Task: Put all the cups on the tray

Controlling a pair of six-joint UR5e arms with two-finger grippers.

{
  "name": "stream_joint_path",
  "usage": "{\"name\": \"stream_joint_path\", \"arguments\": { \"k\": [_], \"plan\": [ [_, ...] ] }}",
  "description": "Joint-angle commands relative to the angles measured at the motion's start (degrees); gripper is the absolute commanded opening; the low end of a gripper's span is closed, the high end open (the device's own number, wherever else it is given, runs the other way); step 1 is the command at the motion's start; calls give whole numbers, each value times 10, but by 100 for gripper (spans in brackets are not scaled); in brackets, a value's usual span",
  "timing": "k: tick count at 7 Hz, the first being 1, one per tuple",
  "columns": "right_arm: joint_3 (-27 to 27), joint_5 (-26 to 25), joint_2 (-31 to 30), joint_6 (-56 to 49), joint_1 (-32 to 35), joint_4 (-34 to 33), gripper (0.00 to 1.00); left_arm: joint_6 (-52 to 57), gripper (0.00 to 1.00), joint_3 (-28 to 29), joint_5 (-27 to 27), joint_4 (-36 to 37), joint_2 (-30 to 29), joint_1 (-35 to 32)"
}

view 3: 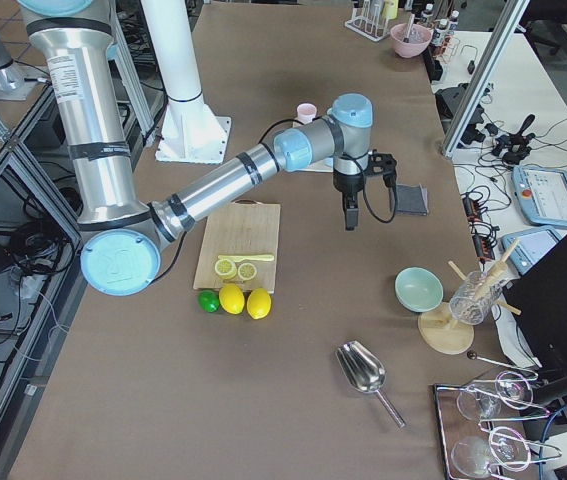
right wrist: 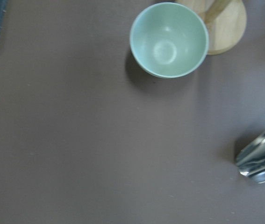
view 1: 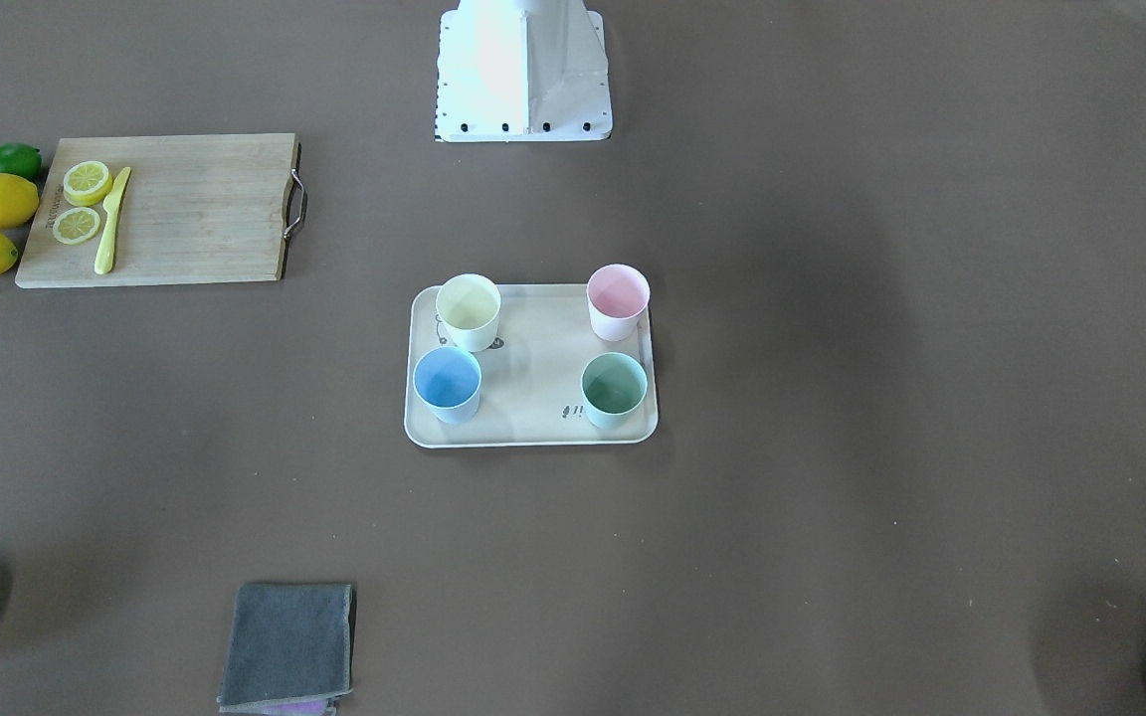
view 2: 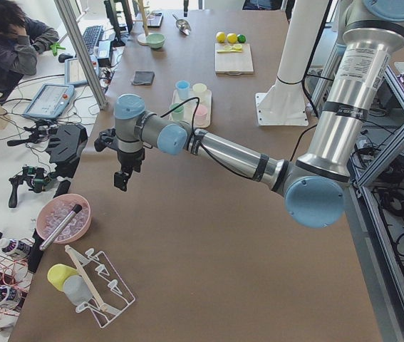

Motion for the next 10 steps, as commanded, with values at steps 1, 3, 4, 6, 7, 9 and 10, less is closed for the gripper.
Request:
{"name": "stream_joint_path", "arguments": {
  "k": [1, 3, 4, 6, 7, 9, 10],
  "plan": [
    [-60, 45, -42, -171, 108, -19, 100, 73, 99, 3, -53, 56, 76, -69],
    [-57, 40, -137, -236, 150, -14, 100, 71, 99, -8, -46, 25, 151, -92],
    [-66, 35, -153, -228, 151, -13, 100, 66, 99, -2, -47, 11, 168, -91],
    [-95, 41, -159, -228, 150, 7, 100, 10, 99, -12, -54, 9, 180, -91],
    [-99, 44, -159, -229, 150, 7, 100, -4, 99, -10, -54, -12, 187, -91],
    [-101, 44, -163, -228, 150, 7, 100, -7, 99, -2, -88, -32, 200, -91],
    [-101, 44, -163, -228, 150, 7, 100, -30, 99, 5, -135, -34, 203, -91]
  ]
}}
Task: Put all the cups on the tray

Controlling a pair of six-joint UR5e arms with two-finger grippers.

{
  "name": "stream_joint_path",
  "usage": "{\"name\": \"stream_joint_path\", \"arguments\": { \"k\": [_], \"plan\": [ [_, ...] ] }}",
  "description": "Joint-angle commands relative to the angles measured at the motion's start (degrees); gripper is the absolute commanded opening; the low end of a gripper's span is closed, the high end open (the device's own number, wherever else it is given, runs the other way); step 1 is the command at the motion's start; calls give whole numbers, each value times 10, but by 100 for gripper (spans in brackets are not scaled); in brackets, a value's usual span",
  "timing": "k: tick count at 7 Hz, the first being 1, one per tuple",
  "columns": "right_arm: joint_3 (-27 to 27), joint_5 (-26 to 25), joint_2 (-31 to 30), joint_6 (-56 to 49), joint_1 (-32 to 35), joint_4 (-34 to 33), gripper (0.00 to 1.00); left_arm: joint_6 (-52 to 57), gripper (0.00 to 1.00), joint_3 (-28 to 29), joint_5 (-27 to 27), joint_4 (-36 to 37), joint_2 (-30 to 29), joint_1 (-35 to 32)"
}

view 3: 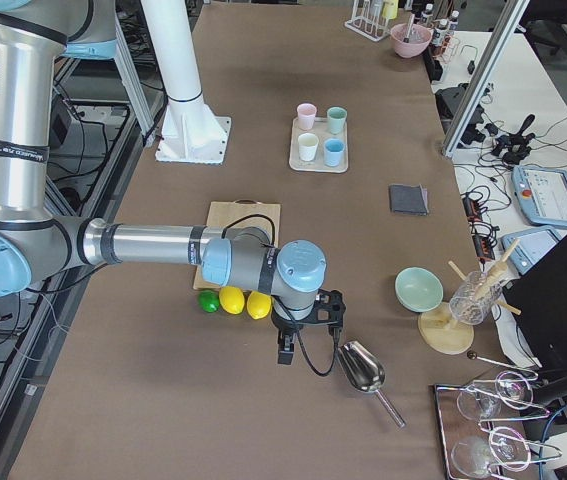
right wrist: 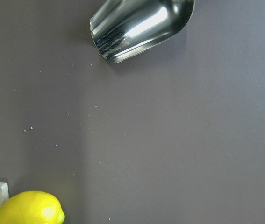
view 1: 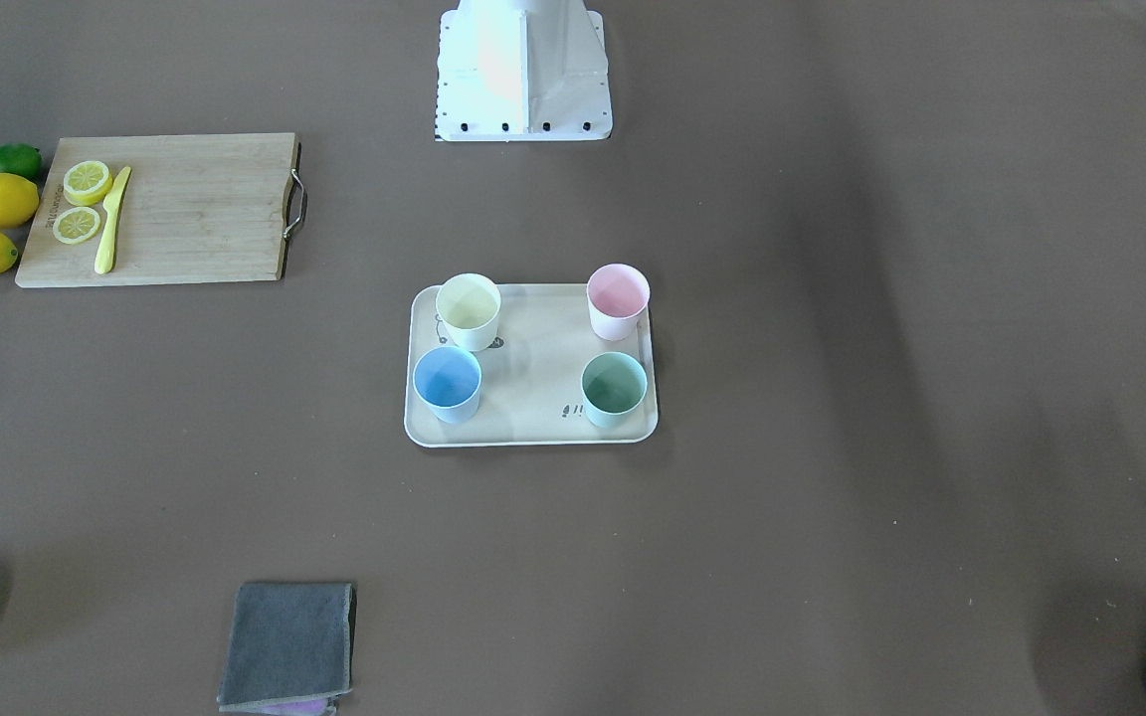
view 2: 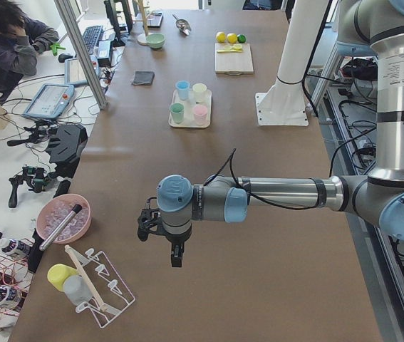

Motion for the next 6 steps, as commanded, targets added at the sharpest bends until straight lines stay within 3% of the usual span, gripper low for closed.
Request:
{"name": "stream_joint_path", "arguments": {
  "k": [1, 5, 6],
  "plan": [
    [-1, -1, -2, 0, 0, -1, 100, -28, 99, 8, -47, -4, 7, 0],
    [0, 0, -9, -3, 0, 0, 100, -30, 99, 0, -29, 23, -7, 2],
    [0, 0, -9, -3, 0, 0, 100, -29, 99, -3, 12, 22, -4, 1]
  ]
}}
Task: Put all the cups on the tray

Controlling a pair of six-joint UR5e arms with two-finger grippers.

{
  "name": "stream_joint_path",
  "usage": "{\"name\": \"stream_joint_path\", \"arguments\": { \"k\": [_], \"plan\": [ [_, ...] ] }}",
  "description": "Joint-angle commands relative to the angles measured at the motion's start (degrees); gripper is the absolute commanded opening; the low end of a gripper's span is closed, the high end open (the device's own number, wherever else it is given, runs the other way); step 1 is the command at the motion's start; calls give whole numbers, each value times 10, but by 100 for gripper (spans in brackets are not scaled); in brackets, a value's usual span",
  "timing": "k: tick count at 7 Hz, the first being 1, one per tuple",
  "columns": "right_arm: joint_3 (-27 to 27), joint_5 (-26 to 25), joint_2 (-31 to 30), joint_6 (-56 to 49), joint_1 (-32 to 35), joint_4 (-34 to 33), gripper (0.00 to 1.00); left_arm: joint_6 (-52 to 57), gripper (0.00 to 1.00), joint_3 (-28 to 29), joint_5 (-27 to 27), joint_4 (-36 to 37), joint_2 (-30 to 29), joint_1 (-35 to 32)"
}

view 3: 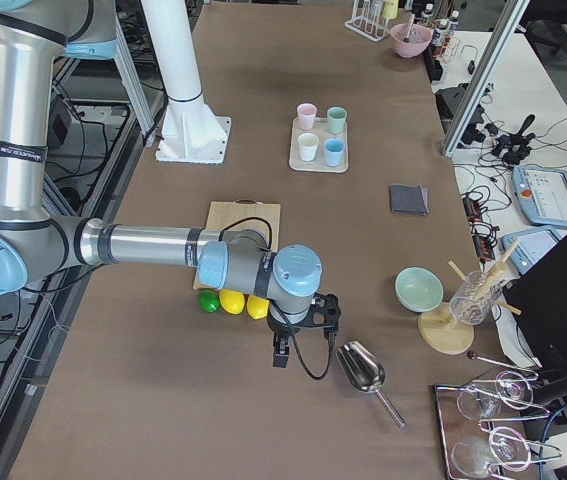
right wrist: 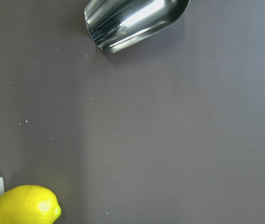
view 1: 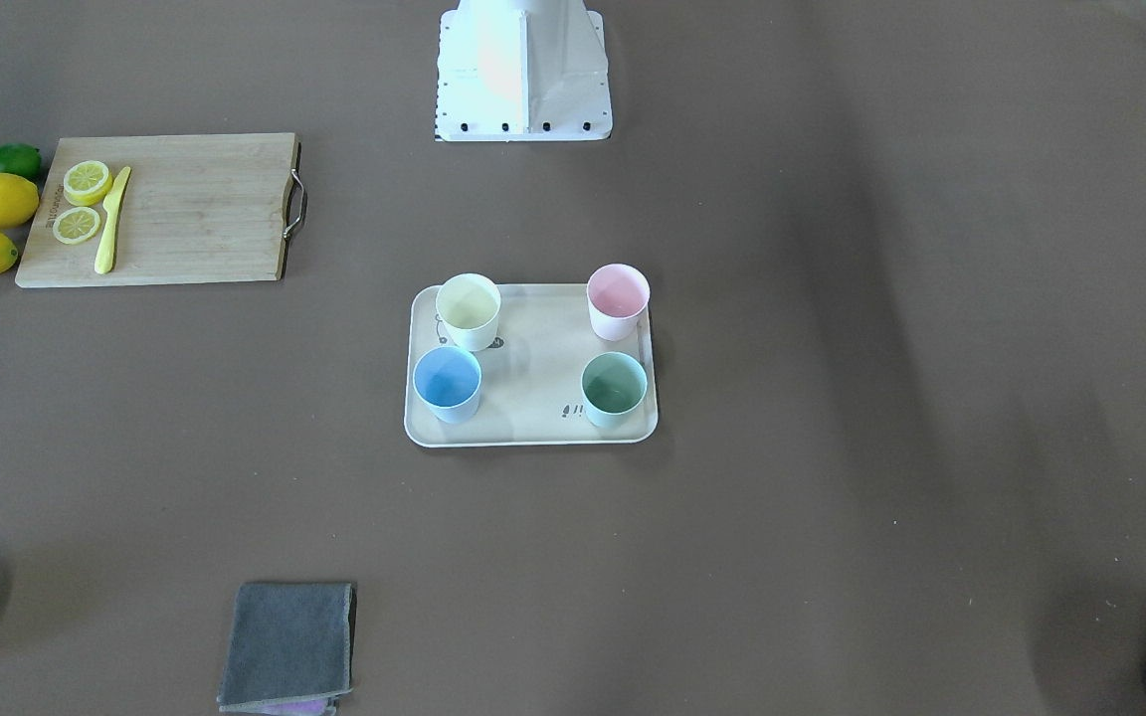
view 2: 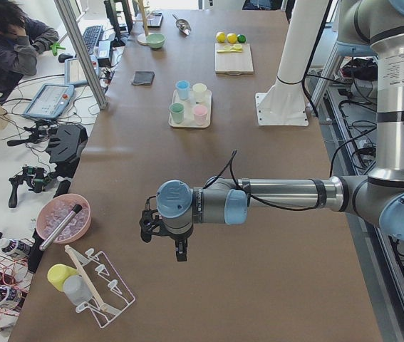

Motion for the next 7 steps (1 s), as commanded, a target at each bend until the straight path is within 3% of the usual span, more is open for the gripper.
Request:
{"name": "stream_joint_path", "arguments": {
  "k": [1, 7],
  "plan": [
    [1, 0, -1, 0, 0, 0, 100, 3, 99, -2, 58, -7, 12, 1],
    [5, 0, -2, 0, 0, 2, 100, 6, 99, -15, 61, -9, 15, 1]
  ]
}}
